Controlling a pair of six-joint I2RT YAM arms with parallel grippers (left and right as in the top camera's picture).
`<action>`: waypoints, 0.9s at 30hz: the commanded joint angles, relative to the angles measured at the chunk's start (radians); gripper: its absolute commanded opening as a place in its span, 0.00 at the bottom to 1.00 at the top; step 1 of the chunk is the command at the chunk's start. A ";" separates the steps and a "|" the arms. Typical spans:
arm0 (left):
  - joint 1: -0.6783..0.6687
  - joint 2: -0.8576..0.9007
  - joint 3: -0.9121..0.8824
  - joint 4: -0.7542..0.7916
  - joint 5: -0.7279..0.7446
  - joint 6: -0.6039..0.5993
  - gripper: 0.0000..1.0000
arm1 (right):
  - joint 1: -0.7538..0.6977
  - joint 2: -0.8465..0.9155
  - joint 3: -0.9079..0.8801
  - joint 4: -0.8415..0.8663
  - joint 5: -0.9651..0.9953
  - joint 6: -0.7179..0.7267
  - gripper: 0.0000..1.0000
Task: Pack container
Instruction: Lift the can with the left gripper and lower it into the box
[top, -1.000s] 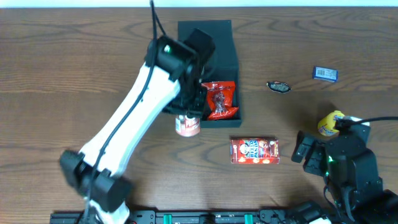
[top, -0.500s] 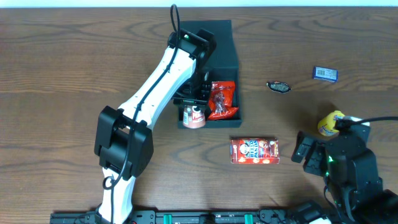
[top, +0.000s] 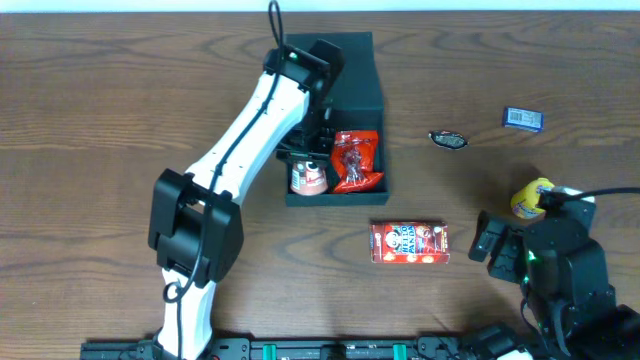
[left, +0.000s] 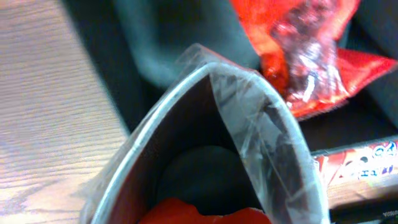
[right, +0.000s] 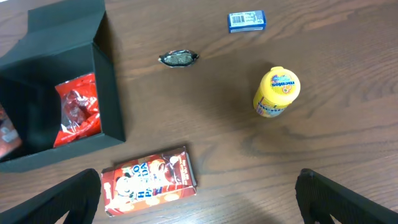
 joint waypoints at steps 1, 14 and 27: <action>0.038 0.010 0.018 -0.015 -0.010 -0.008 0.41 | 0.008 0.001 0.000 0.000 0.016 0.006 0.99; 0.007 0.092 0.018 -0.045 -0.018 -0.004 0.36 | 0.008 0.001 0.000 -0.001 0.017 0.006 0.99; -0.012 0.187 0.018 -0.044 -0.026 -0.004 0.41 | 0.008 0.001 0.000 -0.001 0.017 0.006 0.99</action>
